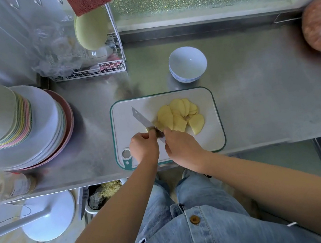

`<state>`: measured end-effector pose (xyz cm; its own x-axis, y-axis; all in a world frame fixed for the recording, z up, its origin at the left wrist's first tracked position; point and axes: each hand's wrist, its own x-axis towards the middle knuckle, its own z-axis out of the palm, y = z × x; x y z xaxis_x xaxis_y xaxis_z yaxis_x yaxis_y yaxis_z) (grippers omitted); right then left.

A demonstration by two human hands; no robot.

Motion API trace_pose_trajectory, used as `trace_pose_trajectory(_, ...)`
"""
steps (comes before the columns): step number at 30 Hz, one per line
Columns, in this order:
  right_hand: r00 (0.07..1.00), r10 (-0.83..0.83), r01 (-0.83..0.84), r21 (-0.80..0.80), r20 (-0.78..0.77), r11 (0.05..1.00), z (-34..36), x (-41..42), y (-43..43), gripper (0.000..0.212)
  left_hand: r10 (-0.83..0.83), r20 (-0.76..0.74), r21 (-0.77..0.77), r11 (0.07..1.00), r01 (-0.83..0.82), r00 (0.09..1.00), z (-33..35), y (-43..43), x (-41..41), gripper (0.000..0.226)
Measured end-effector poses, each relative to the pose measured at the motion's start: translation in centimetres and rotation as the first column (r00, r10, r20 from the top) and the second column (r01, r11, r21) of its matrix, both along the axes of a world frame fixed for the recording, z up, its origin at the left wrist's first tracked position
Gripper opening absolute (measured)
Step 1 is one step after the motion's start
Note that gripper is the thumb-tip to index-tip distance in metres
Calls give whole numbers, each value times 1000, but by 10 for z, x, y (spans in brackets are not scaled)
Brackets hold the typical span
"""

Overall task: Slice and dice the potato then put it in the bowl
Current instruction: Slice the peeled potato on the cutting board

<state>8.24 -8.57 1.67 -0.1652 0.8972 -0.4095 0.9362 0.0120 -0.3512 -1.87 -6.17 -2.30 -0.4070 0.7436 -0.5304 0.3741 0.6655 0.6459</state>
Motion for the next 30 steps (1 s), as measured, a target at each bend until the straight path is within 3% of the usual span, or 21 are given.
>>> trace_pose_trajectory(16, 998, 20, -19, 11, -62, 1000, -24, -8, 18, 25, -31, -20, 22, 999, 31, 999, 4, 1, 0, 27)
trace_pose_trajectory(21, 998, 48, -47, 35, -33, 998, -33, -2, 15, 29, -48, -45, -2, 999, 48, 998, 5, 1, -7, 41)
trace_pose_trajectory(25, 987, -52, 43, -60, -152, 997, -34, 13, 25, 11, -59, -46, -19, 998, 58, 997, 7, 3, -15, 39)
trace_pose_trajectory(28, 933, -196, 175, -95, -302, 980, -29, 27, 33, 22, -39, -3, -11, 999, 39, 999, 3, 2, -23, 30)
trace_pose_trajectory(30, 867, -294, 262, -133, -401, 956, -18, 37, 35, 15, -70, 11, -14, 997, 70, 998, 1, 3, -28, 27)
